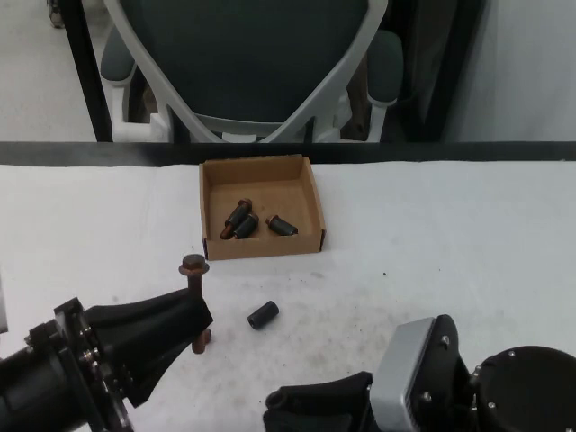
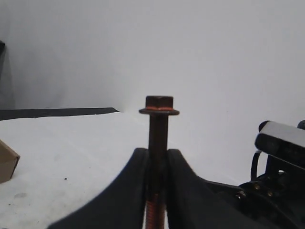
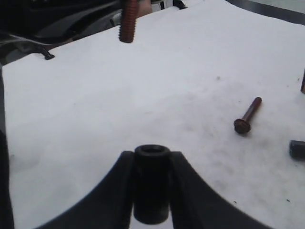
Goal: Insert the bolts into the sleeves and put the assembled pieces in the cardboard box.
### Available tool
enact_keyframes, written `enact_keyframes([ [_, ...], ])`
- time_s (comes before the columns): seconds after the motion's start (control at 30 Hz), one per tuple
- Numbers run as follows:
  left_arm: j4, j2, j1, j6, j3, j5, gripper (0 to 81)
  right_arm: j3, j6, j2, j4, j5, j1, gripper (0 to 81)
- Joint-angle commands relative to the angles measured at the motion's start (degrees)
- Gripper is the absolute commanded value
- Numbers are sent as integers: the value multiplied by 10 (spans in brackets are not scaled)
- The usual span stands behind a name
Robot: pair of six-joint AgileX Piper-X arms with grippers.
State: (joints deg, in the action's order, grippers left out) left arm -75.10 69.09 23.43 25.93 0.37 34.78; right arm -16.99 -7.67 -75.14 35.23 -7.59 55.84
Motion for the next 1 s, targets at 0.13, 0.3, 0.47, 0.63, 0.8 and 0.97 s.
enact_keyframes([
  [0.13,-49,-5,17,-15,-4,39,8,-4,-14,-20,82,-41,13,3],
  [0.3,-53,-5,55,-38,-4,40,8,-8,-12,-20,97,-77,14,3],
  [0.47,-65,-6,89,-45,-4,43,8,-10,-9,-20,97,-82,14,3],
  [0.63,-72,-6,92,-45,-4,43,8,-9,6,-20,97,-82,14,3],
  [0.8,-72,-6,92,-45,-4,43,8,-9,20,-20,105,-82,14,3],
  [0.97,-72,-6,92,-45,-4,43,8,-9,29,-20,142,-82,14,3],
])
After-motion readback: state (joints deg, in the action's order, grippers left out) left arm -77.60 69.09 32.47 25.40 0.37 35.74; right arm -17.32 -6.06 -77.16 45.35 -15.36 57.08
